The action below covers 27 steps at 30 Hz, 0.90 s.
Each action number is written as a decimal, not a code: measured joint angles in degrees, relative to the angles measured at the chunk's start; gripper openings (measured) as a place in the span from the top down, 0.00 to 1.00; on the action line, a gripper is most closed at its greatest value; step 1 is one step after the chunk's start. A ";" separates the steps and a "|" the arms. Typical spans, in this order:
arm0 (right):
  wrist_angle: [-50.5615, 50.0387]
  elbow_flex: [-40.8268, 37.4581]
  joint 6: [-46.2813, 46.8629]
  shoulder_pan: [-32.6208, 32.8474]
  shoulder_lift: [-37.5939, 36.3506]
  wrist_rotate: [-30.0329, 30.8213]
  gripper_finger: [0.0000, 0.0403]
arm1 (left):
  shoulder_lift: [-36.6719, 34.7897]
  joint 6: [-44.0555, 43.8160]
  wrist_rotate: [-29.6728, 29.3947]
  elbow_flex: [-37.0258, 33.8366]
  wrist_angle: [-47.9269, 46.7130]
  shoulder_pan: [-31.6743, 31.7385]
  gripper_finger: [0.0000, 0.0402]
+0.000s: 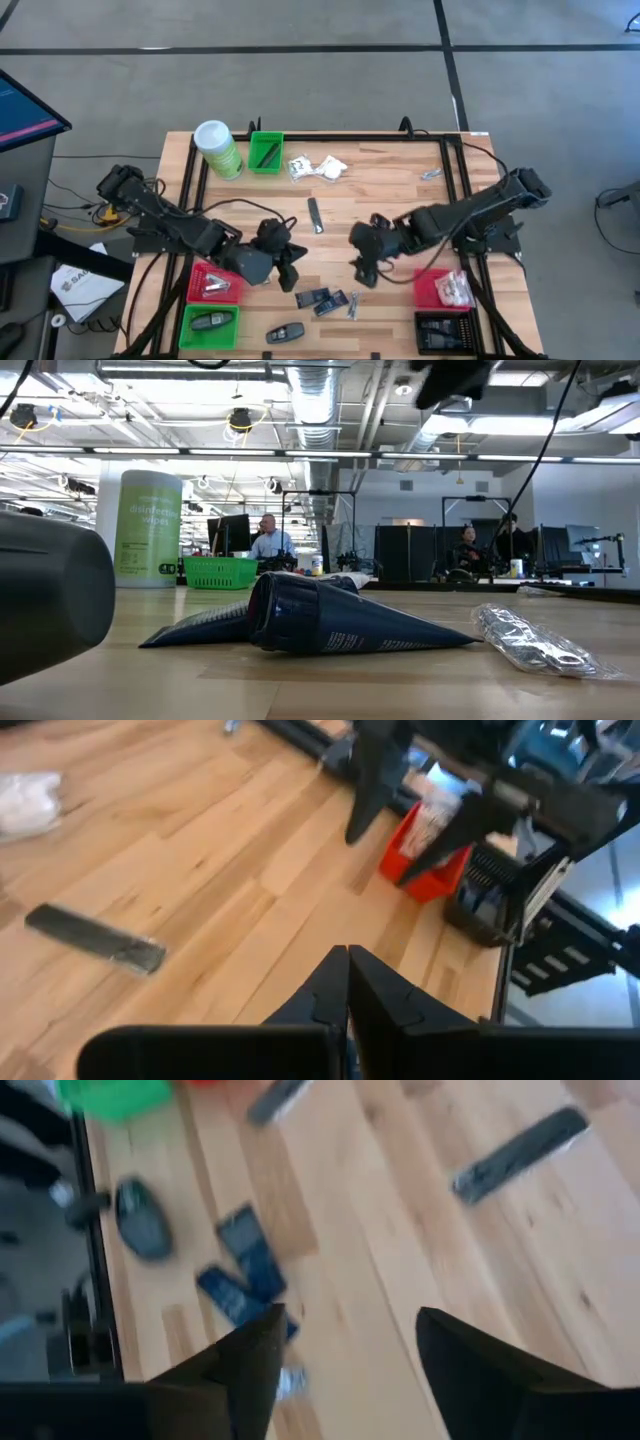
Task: Pick & Place Travel size toiletries
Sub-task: Put the black comb into the top green bin
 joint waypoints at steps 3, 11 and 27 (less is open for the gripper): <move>3.11 0.00 0.07 -3.45 0.00 -0.74 0.57 | 0.60 -1.91 1.25 -0.01 -3.00 0.69 1.00; 7.93 0.00 -2.89 -12.89 1.55 -6.56 0.97 | 0.52 -7.61 1.86 -0.02 -10.86 2.93 1.00; 10.16 2.39 -21.13 -25.67 17.23 -21.97 1.00 | 0.13 -22.96 8.54 -17.48 0.38 6.32 1.00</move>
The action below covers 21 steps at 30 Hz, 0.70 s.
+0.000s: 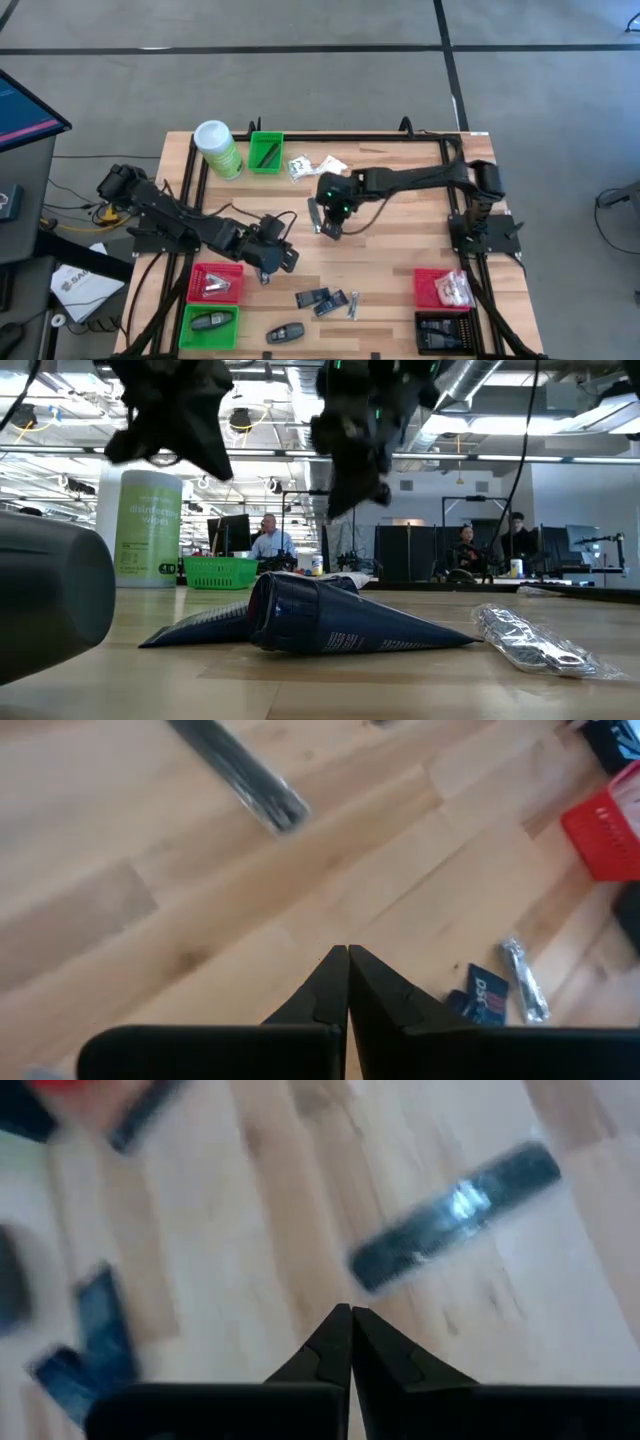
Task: Pick & Place Travel size toiletries
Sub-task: Put the black comb into the top green bin
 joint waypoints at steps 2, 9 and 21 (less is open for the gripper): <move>-0.58 -0.12 -2.73 -1.58 1.34 -2.49 0.99 | 0.02 -0.69 1.80 -2.50 4.24 0.70 1.00; 1.79 -0.03 -11.78 -6.08 2.09 -3.97 1.00 | 0.02 -1.29 4.67 -7.62 11.73 5.16 1.00; -1.15 -0.16 -13.30 -10.44 2.51 -6.60 1.00 | 1.81 12.22 15.19 -11.44 21.89 21.25 1.00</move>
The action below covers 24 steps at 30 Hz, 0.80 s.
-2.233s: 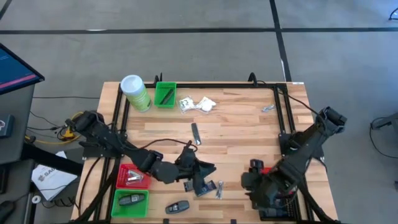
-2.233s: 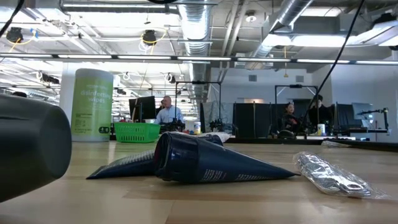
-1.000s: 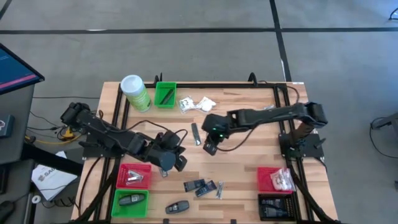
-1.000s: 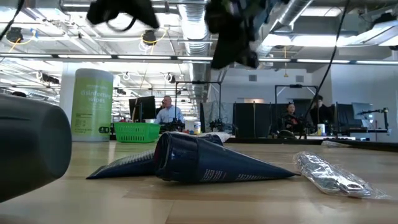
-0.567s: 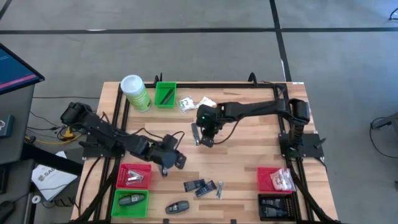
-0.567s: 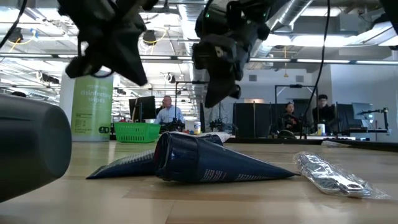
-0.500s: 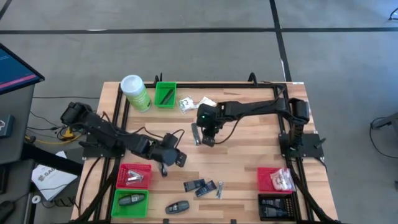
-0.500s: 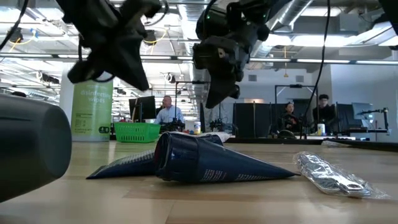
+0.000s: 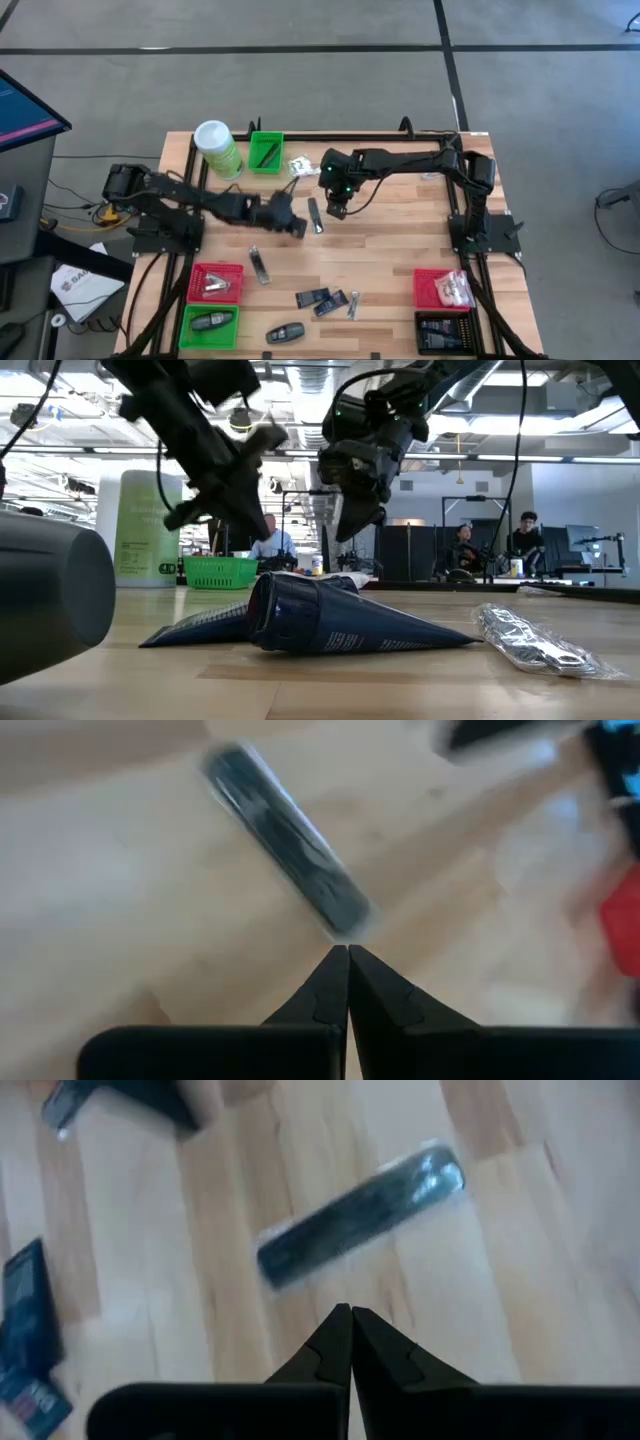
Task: Pick & Place Travel size toiletries
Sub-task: Put the black comb into the top green bin
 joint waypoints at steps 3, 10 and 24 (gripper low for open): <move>1.44 -0.45 0.18 0.44 -2.77 -0.82 1.00 | 1.20 4.63 3.33 0.03 1.86 5.01 1.00; 9.38 -12.07 6.22 0.79 -12.16 -2.67 1.00 | 1.34 8.34 4.87 0.01 2.12 8.78 1.00; 23.57 -23.71 16.57 0.87 -22.18 -4.62 1.00 | 13.26 9.15 10.72 0.01 15.69 12.21 1.00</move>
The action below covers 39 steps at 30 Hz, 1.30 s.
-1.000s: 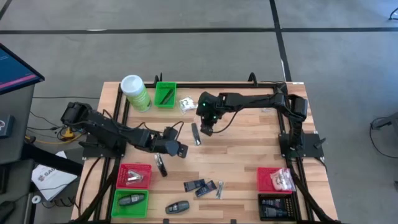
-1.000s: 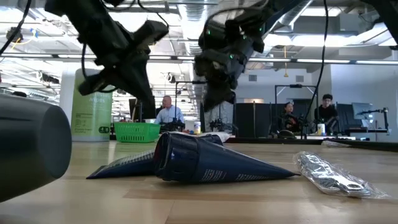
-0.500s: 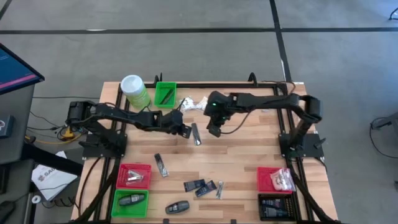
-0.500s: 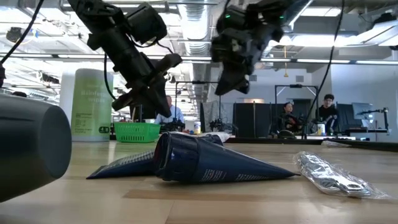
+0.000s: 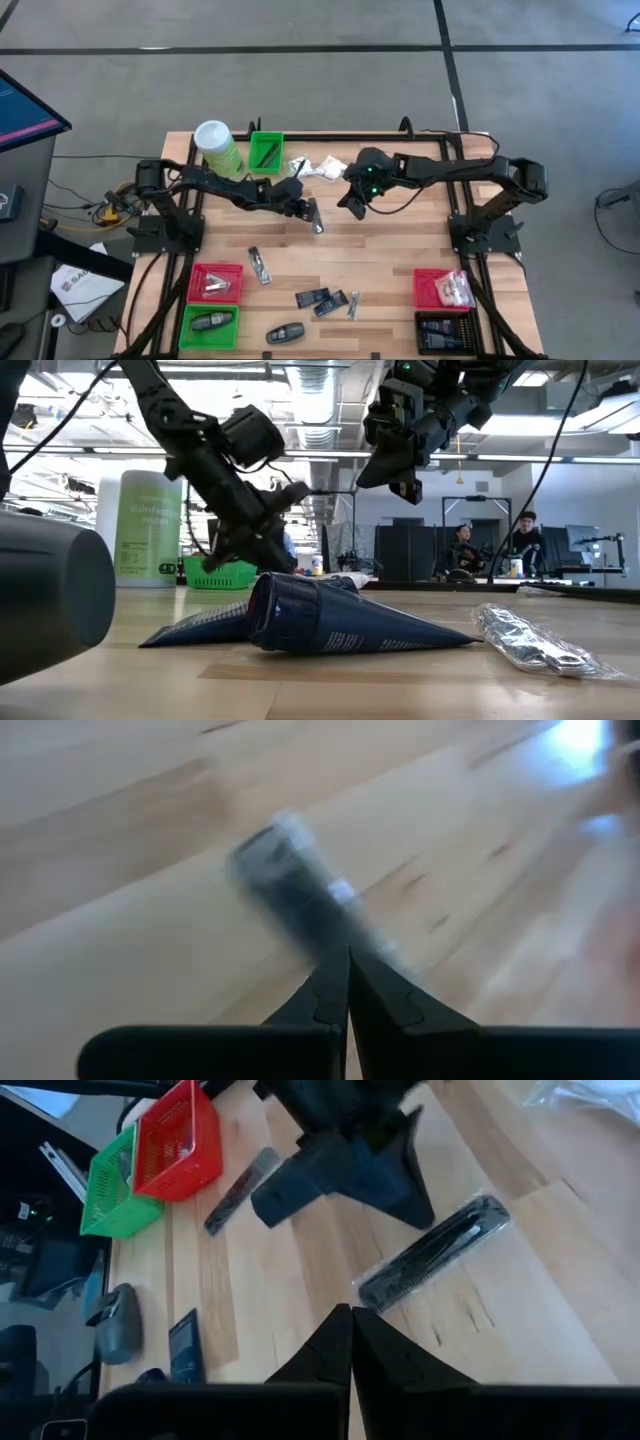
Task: Pick & Place Travel size toiletries
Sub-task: Put the black comb into the top green bin
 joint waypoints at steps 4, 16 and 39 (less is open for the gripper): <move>-0.11 0.00 0.00 0.28 0.04 -0.01 1.00 | 0.35 -0.58 0.43 0.56 2.12 -0.15 1.00; -0.15 0.00 2.44 0.04 0.04 -0.02 0.90 | 0.37 0.44 -1.72 0.89 -2.52 0.04 1.00; -0.38 0.00 5.81 -0.42 0.07 -0.96 0.53 | 0.91 1.61 -5.39 2.75 -9.08 -3.00 1.00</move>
